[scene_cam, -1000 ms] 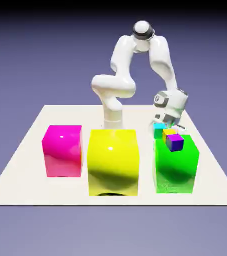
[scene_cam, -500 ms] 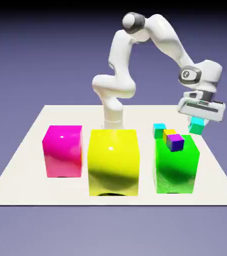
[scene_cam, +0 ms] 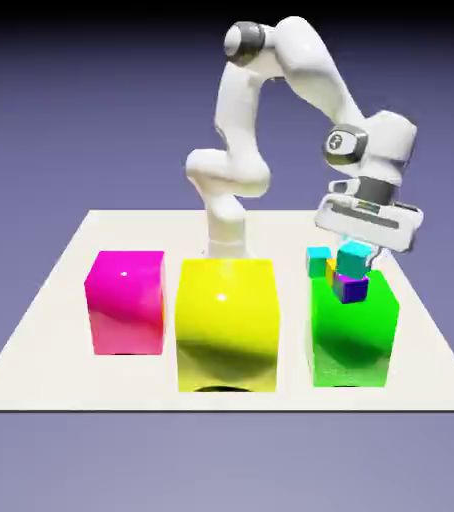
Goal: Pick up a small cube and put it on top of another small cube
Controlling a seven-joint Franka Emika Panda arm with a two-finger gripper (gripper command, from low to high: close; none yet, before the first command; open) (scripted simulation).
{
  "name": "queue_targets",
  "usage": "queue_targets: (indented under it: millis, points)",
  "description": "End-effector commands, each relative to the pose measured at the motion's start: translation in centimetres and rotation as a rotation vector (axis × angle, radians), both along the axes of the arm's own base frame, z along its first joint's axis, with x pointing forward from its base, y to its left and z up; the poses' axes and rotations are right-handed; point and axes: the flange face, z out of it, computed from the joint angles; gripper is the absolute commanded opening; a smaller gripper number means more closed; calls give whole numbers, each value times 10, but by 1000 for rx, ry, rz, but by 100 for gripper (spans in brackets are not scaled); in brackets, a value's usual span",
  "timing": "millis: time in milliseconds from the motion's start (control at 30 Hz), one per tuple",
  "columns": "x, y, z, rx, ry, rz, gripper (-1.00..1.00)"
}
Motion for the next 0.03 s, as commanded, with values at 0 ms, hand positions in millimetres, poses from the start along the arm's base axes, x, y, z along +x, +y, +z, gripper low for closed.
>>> queue_targets:
  millis: [0]
  points:
    - [-2,3,15,-5,-1,-3,100]
